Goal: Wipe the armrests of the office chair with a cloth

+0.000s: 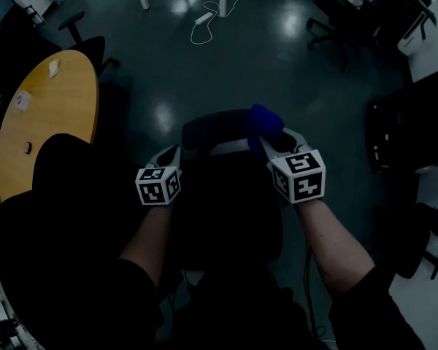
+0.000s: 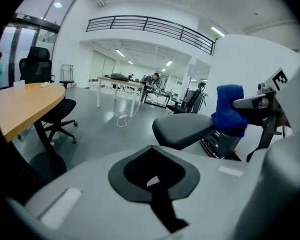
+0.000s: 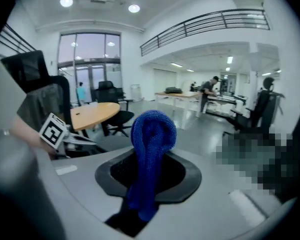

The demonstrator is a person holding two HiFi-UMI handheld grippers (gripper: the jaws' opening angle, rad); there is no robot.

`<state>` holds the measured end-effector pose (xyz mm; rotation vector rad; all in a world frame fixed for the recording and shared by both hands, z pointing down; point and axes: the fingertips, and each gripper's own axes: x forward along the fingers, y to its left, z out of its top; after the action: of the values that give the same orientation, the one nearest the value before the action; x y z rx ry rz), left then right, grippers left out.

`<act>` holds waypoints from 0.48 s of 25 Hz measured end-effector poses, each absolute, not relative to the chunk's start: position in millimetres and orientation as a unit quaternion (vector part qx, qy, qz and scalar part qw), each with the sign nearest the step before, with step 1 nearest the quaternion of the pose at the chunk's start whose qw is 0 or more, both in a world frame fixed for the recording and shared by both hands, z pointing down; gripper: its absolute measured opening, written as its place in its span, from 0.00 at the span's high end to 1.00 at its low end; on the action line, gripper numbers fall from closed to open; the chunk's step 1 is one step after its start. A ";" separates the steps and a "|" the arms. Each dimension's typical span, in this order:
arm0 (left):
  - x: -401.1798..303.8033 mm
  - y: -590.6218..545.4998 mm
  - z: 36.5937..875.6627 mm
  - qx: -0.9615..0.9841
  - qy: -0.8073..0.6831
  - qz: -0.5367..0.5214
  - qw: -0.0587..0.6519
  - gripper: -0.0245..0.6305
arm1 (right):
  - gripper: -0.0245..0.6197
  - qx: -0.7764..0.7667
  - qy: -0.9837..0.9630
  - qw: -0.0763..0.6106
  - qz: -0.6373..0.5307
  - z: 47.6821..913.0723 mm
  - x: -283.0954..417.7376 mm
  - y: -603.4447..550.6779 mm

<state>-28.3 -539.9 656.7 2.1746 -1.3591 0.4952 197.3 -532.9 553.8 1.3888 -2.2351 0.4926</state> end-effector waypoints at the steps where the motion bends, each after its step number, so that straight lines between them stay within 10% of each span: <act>1: -28.3 -542.2 657.5 0.803 -0.502 0.184 0.264 0.94 | 0.81 0.535 -0.788 0.245 0.180 560.6 219.3 -539.5; 12: -11.2 -532.7 664.5 0.810 -0.486 0.193 0.265 0.94 | 0.81 0.504 -0.783 0.335 0.142 596.8 123.6 -535.8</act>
<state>-11.2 -532.7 664.5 2.1894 -1.3142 0.5206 123.6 -535.8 596.8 1.3155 -2.0438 0.3694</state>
